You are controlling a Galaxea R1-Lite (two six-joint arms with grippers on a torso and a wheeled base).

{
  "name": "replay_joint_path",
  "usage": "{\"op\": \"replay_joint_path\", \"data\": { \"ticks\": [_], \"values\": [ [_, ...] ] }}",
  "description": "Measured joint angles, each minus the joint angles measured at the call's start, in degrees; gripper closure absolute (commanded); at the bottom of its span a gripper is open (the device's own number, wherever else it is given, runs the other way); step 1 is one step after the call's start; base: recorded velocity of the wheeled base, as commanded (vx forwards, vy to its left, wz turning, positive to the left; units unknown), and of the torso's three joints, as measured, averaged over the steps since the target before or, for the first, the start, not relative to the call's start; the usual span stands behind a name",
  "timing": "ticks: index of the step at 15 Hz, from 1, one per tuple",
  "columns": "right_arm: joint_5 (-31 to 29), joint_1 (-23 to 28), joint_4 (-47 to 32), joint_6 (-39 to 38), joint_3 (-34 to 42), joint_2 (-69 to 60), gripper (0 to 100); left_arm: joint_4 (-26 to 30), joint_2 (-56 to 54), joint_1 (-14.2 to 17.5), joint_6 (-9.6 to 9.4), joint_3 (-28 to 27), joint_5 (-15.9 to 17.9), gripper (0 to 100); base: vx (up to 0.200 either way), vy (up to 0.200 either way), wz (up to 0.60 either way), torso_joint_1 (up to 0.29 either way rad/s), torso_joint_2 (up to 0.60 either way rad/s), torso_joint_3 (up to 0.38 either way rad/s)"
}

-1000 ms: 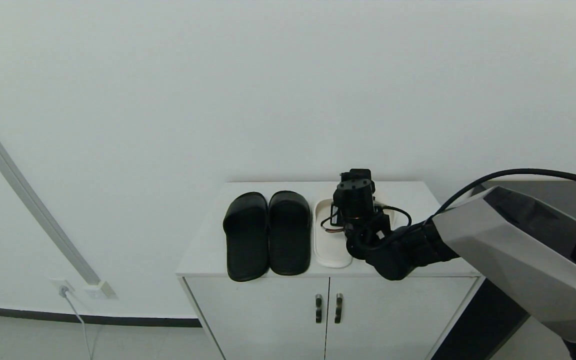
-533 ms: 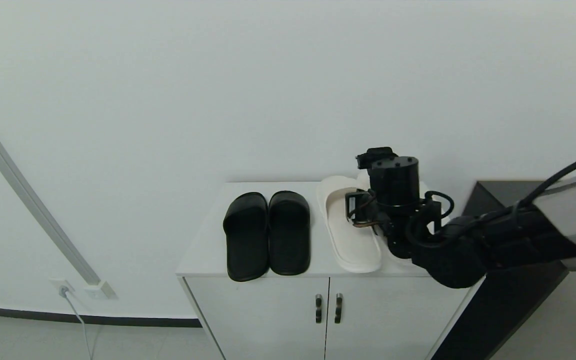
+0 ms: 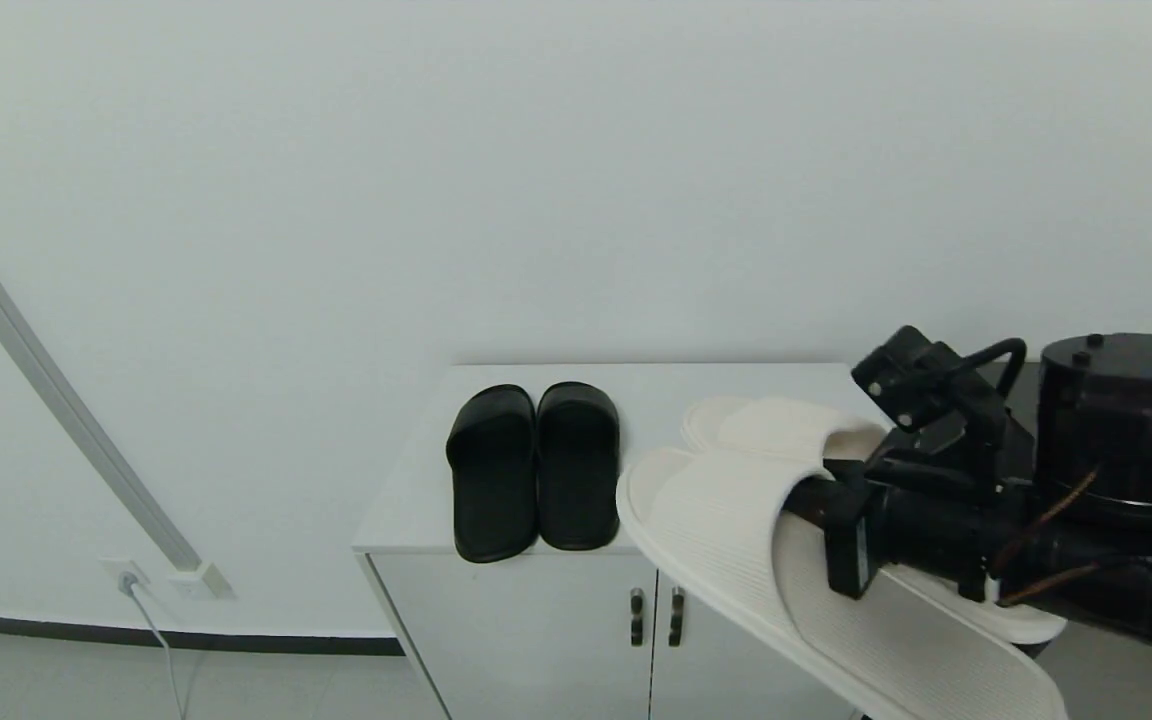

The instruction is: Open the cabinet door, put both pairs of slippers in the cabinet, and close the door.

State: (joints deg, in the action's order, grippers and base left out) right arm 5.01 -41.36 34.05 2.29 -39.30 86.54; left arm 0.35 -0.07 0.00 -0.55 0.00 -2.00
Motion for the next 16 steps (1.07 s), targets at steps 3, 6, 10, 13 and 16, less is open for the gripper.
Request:
{"op": "replay_joint_path", "data": {
  "ticks": [3, 6, 10, 13, 16],
  "values": [
    [3.13, -0.5, -0.59, 8.68, 5.13, -4.55, 100, -0.02, 0.0, 0.0, -0.02, -0.02, 0.01, 100, 0.0, 0.0, 0.0, 0.0, 0.0, 0.0],
    [4.13, -0.69, -0.57, 8.46, 5.9, -5.92, 100, 0.0, 0.0, 0.0, -0.02, -0.07, 0.06, 100, 0.0, 0.0, 0.0, 0.0, 0.0, 0.0],
    [4.32, -2.29, -0.44, 7.72, 6.01, -5.92, 100, 0.02, 0.0, 0.0, 0.01, -0.02, 0.04, 100, -0.15, 0.0, 0.0, 0.005, 0.0, 0.003],
    [4.49, -3.04, -0.48, 6.19, 6.06, -5.71, 100, -0.02, 0.0, 0.0, 0.01, -0.05, 0.04, 100, -0.2, 0.0, 0.0, -0.006, 0.0, 0.006],
    [4.38, -4.41, 1.67, 2.0, 4.74, -3.66, 100, -0.02, 0.0, 0.0, 0.0, -0.07, 0.09, 100, -0.2, 0.0, 0.0, 0.002, 0.0, 0.002]
  ]
}}
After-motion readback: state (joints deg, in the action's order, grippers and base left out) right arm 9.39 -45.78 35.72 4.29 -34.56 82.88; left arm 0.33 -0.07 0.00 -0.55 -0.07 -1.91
